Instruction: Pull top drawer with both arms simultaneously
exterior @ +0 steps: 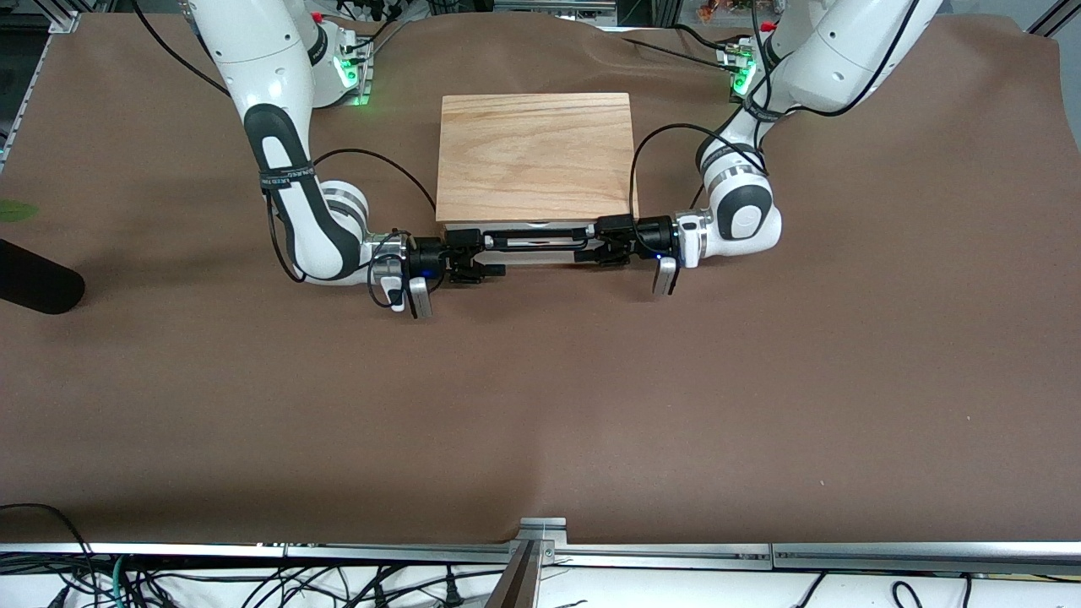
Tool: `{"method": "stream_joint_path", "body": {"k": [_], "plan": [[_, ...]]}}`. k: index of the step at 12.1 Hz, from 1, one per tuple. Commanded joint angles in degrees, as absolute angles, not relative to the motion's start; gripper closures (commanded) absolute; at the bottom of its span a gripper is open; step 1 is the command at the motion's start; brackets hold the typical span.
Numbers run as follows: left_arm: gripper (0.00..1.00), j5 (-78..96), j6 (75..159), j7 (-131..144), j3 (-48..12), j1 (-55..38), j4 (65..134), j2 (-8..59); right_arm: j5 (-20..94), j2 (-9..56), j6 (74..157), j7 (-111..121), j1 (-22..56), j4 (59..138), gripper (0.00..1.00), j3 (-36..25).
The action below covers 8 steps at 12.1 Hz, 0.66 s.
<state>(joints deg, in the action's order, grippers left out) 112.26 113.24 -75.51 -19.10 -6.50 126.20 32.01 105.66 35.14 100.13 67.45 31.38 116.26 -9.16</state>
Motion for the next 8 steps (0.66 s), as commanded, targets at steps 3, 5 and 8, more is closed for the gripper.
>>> {"method": "stream_joint_path", "body": {"k": [3,5,8], "plan": [[0.27,112.32,111.89,-75.94,-19.78,-6.77,127.79,31.03,105.39,34.45,96.94,69.79,31.38,118.65,0.05,-9.67],[0.37,112.32,111.53,-75.94,-19.86,-6.77,127.79,31.03,105.21,34.45,96.94,69.79,31.11,118.39,0.25,-9.67],[0.46,112.32,111.53,-75.94,-19.86,-6.77,127.71,31.03,105.12,34.45,96.94,69.87,31.11,118.21,0.80,-9.67]]}}
